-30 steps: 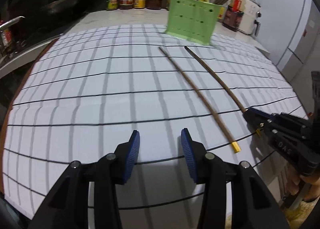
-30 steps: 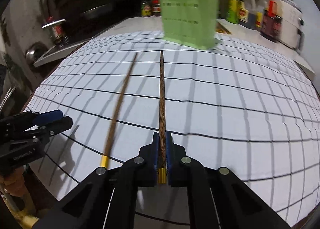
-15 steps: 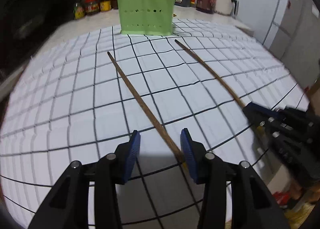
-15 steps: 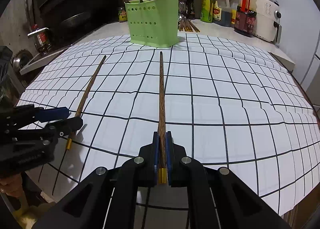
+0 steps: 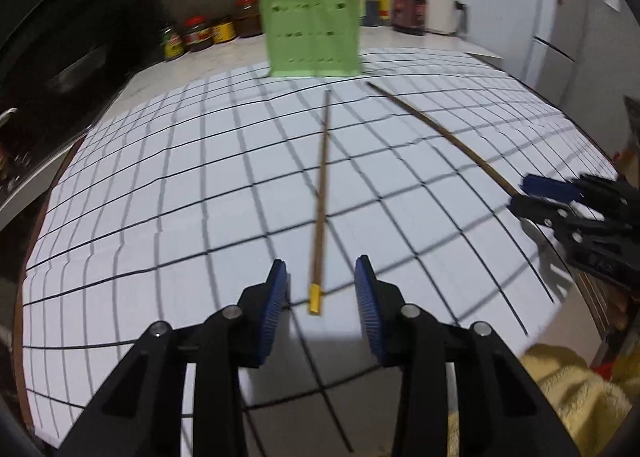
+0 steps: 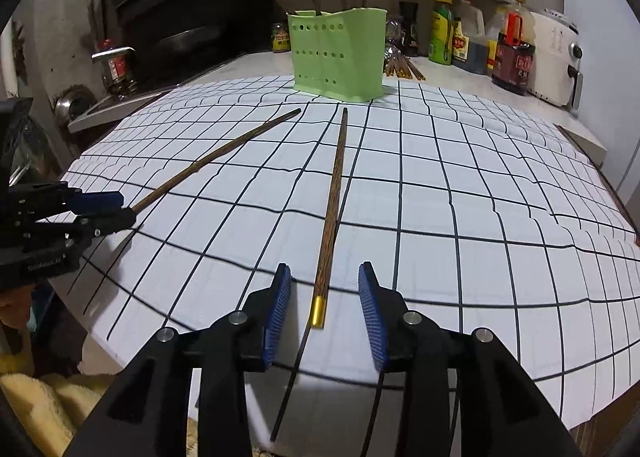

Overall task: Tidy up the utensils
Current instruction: 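Lower the left gripper onto the last chopstick and close it, then lift both held chopsticks upright and carry them above the green holder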

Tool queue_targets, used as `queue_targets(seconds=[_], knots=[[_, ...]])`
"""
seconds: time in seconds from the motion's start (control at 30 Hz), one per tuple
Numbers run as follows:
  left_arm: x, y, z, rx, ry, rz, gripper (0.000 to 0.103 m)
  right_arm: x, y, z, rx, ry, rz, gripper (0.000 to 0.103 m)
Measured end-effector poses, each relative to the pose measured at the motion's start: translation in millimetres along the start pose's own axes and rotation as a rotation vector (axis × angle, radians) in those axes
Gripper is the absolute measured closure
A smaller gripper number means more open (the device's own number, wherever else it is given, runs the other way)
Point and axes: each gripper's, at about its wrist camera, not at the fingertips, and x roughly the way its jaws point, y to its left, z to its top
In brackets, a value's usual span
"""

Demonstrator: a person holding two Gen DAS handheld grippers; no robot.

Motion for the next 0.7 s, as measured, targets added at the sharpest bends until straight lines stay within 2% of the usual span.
queue_targets(seconds=[0.07, 0.13, 0.27, 0.47, 0.6, 0.7], knots=[[3, -5, -2, 0.009, -0.003, -0.008, 0.067, -1, -1, 0, 0.003, -0.003, -0.001, 0.067], [6, -7, -3, 0.006, -0.01, 0.002, 0.067, -2, -1, -1, 0.006, -0.01, -0.006, 0.073], [7, -7, -2, -0.009, -0.007, 0.01, 0.07, -5, -2, -4, 0.019, -0.018, 0.005, 0.077], [1, -1, -9, -0.036, -0.017, 0.011, 0.07, -8, 7, -10, -0.014, -0.033, -0.005, 0.076], [3, -1, -9, -0.055, -0.038, 0.01, 0.071, -5, 1, -8, 0.029, -0.054, -0.003, 0.077], [5, 0, -7, -0.075, -0.055, 0.014, 0.075, -2, 3, -7, 0.031, -0.074, -0.028, 0.084]])
